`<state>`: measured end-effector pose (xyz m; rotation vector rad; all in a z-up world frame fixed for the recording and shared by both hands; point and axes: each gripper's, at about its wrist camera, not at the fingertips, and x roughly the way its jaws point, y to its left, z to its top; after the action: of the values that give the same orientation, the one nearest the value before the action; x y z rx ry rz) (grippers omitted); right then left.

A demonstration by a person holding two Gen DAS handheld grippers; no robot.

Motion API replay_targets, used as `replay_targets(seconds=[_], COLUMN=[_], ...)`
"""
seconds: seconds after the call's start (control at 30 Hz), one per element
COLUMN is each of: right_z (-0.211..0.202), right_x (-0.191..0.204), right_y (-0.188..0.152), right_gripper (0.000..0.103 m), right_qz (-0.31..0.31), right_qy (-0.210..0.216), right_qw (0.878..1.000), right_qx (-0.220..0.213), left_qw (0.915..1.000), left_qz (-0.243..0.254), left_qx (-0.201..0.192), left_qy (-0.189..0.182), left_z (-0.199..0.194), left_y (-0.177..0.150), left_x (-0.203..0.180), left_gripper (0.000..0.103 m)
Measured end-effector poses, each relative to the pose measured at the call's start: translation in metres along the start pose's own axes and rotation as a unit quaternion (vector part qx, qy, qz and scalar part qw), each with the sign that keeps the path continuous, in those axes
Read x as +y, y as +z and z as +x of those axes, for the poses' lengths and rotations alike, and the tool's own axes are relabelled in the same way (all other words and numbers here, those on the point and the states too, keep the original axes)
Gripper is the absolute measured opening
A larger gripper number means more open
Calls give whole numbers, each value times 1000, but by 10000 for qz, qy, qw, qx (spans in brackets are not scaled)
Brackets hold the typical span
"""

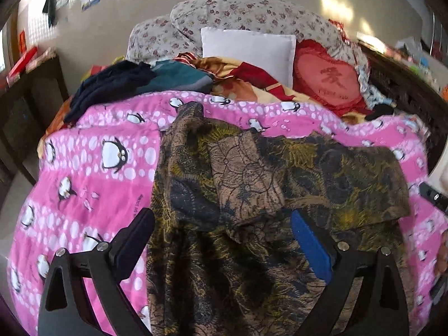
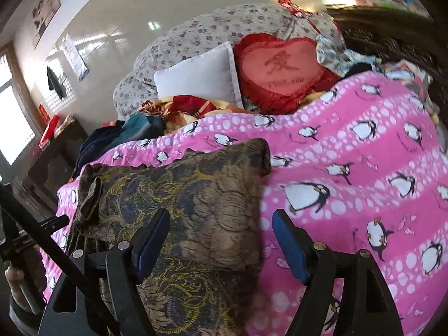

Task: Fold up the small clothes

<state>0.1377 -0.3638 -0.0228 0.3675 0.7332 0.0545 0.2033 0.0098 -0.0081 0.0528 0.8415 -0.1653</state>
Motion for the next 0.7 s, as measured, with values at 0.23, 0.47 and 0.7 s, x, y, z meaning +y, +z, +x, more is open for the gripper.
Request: replay_targets(seconds=[0.23,0.47,0.7], right_z=[9,5,16], right_x=[-5,7,-2], right_y=[-5,-4,3], right_gripper=[80,83,83], right_qz=[408,182,353], right_qy=[411,417,234], right_qw=[9983,9990,9991], right_qx=[99,43,20], left_qw=[9935,9944,9972], left_qz=[484,-679,-696], left_qx=[253,195,231], left_qy=[998,786,149], left_z=[42,34,37], left_y=[-4,8,5], left_x=[-20,56,60], left_gripper=[99,99,99])
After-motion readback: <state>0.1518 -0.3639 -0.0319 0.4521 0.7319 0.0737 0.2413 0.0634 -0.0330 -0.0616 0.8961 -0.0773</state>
